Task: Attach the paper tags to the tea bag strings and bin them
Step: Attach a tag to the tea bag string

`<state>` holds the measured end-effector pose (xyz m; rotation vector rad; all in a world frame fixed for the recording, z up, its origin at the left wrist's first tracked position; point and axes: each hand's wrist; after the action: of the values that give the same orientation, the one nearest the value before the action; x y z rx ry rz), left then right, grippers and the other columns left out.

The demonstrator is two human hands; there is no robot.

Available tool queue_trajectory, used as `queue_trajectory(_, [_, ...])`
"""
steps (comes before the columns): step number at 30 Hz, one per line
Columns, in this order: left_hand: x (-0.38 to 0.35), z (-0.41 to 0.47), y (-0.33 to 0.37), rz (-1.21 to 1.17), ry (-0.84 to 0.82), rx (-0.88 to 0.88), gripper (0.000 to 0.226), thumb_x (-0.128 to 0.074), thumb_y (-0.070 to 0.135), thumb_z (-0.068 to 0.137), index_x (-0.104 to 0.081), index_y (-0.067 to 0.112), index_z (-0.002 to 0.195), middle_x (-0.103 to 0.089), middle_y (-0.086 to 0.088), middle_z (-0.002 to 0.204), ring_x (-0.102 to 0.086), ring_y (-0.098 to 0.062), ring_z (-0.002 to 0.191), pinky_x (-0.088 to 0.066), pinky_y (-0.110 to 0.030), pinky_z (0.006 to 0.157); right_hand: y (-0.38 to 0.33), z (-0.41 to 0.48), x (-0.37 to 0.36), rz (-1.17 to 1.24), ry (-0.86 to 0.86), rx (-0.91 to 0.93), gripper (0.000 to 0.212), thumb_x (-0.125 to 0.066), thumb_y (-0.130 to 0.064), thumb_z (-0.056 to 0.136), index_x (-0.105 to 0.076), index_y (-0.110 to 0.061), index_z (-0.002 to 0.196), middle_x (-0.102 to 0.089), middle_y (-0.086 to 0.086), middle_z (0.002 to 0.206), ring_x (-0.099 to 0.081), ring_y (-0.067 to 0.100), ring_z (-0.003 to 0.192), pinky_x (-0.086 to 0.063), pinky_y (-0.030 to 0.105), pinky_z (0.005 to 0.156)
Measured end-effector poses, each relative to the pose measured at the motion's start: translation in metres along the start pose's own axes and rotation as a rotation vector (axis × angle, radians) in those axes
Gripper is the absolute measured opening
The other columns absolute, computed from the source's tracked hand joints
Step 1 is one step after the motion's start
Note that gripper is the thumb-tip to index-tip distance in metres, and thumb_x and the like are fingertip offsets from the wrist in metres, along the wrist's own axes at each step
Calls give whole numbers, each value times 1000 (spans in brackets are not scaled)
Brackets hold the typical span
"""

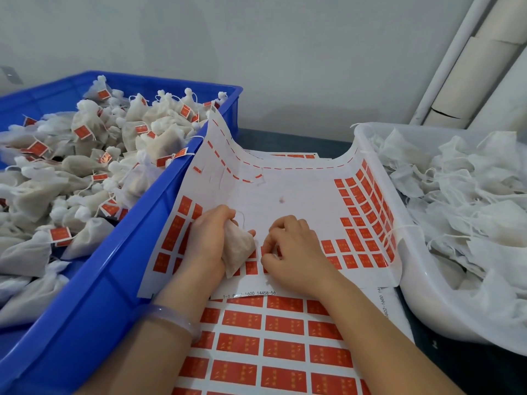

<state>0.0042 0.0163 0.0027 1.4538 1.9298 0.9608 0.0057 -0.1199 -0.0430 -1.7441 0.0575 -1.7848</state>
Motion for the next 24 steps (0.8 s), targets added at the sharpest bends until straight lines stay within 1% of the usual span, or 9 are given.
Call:
queue_trajectory(2, [0,-1,-1,11,6,-5,36,-43,23,95,-44,5,126,-50,-18,129,-55,-25,108,-45,-32,95,1,-1,1,40,-7,-27,14,-54,-30,85,-48,-28,98,-39,-7,120,-31,5,105,-31,23,94])
queue_trajectory(5, [1,-1,-2,-70,-18,-42,42,-44,20,94,-42,-2,130,-48,-28,131,-54,-35,114,-45,-39,97,2,-3,4,68,-6,-64,26,-57,-31,84,-51,-25,108,-38,-9,121,-33,4,110,-34,23,95])
queue_trajectory(8, [3,2,1,15,-27,20,38,-41,23,96,-42,2,128,-49,-18,133,-50,-26,120,-39,-33,105,0,-4,7,68,-6,-66,18,-57,-30,84,-55,-25,102,-39,-9,120,-32,2,107,-32,22,95])
queue_trajectory(11, [1,3,5,63,-32,24,39,-40,22,97,-41,1,129,-47,-17,133,-48,-26,120,-37,-32,105,-1,-6,9,87,-18,-68,4,-58,-27,85,-58,-27,88,-41,-9,121,-30,0,105,-31,20,94])
queue_trajectory(14, [-1,6,3,75,-59,-37,42,-41,18,96,-39,-5,131,-48,-21,125,-52,-30,110,-40,-35,101,-1,-7,10,96,-11,-95,17,-59,-29,85,-56,-25,101,-38,-9,123,-28,-1,105,-29,17,91])
queue_trajectory(16, [-2,6,4,165,-54,-4,43,-40,19,97,-37,-5,133,-45,-26,132,-48,-33,120,-37,-35,105,0,-7,11,89,-2,-114,25,-59,-30,86,-55,-23,110,-37,-8,125,-30,0,107,-27,16,90])
queue_trajectory(18, [-2,10,4,154,-35,-29,43,-41,17,96,-39,-7,131,-40,-34,134,-44,-39,125,-38,-36,103,-2,-9,11,83,-3,-120,22,-59,-29,87,-59,-22,107,-39,-8,126,-33,4,113,-26,17,91])
queue_trajectory(21, [-1,10,9,229,-23,45,43,-35,21,99,-35,-4,135,-36,-21,143,-36,-28,132,-27,-34,112,-2,-9,11,99,-19,-141,20,-59,-27,87,-61,-22,106,-39,-8,128,-32,6,118,-24,17,92])
queue_trajectory(24, [-1,11,13,214,-15,55,43,-35,22,99,-35,0,136,-37,-19,143,-36,-26,132,-27,-33,110,-3,-8,12,125,-25,-160,16,-61,-26,86,-59,-24,102,-38,-8,128,-31,5,117,-24,17,92])
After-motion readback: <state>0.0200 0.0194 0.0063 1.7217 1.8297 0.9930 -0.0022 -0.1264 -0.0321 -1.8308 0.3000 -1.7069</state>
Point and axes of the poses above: each hand's wrist, its own z-axis towards the middle knuckle, its own x-axis out of the back of the hand, y = z × x
